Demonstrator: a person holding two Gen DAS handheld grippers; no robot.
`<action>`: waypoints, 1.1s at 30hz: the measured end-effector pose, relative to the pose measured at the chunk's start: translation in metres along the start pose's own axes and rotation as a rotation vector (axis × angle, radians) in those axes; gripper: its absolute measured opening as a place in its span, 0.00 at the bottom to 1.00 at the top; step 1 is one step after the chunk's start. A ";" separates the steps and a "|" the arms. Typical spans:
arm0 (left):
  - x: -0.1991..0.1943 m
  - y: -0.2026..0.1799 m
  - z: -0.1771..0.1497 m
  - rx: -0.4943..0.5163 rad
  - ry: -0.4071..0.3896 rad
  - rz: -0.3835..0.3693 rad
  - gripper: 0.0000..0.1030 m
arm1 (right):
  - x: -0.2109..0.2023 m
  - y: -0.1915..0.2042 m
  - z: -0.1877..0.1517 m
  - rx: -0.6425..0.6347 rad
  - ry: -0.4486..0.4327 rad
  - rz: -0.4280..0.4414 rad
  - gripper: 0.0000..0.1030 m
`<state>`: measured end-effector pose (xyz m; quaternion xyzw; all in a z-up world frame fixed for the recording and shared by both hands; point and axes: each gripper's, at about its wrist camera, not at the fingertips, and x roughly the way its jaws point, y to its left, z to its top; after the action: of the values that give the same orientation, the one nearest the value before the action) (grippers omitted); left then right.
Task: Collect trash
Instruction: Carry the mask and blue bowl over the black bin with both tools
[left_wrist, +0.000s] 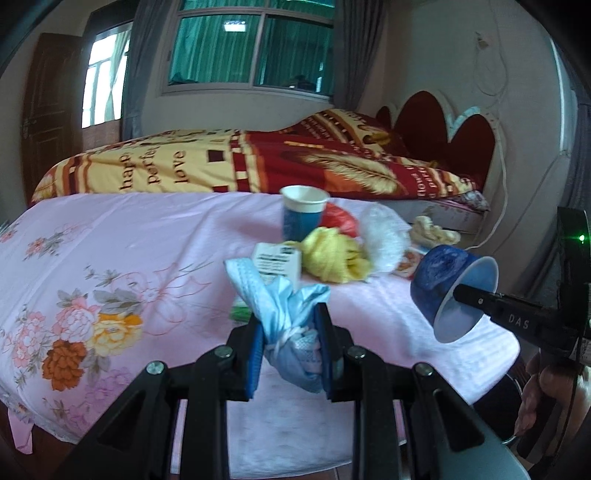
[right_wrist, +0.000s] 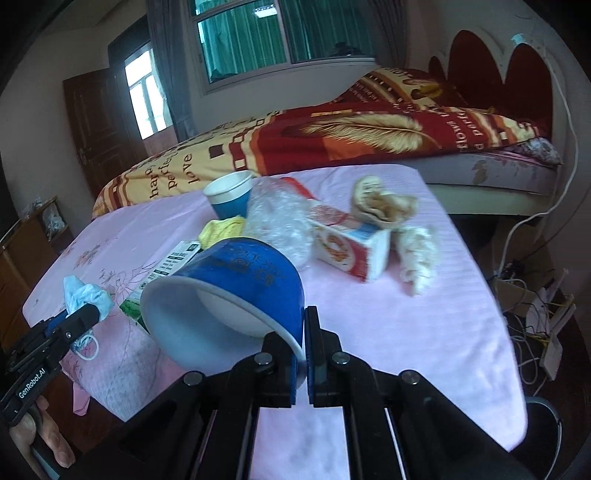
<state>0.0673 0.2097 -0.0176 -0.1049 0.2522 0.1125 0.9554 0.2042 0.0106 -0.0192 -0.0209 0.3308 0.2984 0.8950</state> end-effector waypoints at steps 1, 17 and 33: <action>0.000 -0.005 0.000 0.006 -0.002 -0.009 0.26 | -0.005 -0.005 -0.002 0.004 -0.002 -0.007 0.04; 0.011 -0.101 -0.005 0.102 0.025 -0.182 0.26 | -0.074 -0.094 -0.032 0.120 -0.021 -0.162 0.04; 0.009 -0.193 -0.020 0.218 0.059 -0.332 0.26 | -0.139 -0.185 -0.073 0.262 -0.025 -0.317 0.04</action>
<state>0.1175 0.0227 -0.0111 -0.0442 0.2702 -0.0775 0.9587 0.1794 -0.2309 -0.0216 0.0475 0.3479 0.1087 0.9300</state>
